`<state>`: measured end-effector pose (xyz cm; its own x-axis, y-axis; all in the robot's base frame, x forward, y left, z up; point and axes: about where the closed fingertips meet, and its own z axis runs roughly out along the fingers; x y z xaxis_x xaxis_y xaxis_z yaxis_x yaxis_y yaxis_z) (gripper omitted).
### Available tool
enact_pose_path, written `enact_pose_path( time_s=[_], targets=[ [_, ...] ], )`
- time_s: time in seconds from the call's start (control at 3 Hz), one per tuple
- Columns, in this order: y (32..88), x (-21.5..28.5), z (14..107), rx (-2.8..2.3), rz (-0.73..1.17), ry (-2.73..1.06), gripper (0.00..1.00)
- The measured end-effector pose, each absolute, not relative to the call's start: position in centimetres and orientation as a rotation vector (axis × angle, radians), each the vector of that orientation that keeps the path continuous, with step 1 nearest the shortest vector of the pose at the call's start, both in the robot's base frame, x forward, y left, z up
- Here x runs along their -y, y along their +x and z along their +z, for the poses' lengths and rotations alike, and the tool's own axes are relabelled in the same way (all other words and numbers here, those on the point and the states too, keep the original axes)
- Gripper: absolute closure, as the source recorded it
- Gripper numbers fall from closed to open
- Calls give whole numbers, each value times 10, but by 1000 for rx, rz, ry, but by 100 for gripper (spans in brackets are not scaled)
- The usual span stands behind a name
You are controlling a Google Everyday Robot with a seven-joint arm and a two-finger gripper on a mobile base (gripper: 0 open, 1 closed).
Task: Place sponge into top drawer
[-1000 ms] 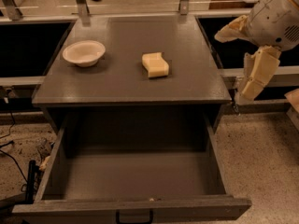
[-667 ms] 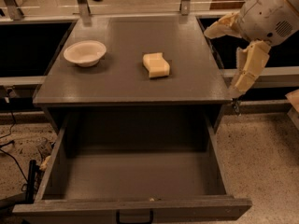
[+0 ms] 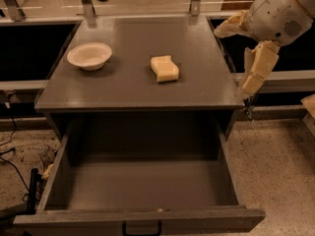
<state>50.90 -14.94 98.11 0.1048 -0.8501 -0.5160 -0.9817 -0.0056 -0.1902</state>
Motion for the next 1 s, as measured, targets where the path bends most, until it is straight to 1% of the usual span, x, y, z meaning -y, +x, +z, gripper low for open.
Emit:
enact_pose_path(
  time_s=[0.33, 0.67, 1.0],
  targets=[
    [550, 143, 970, -1810, 299, -1919, 0],
    [607, 126, 945, -1841, 289, -1939, 0],
    [608, 125, 946, -1836, 283, -1932, 0]
  ],
)
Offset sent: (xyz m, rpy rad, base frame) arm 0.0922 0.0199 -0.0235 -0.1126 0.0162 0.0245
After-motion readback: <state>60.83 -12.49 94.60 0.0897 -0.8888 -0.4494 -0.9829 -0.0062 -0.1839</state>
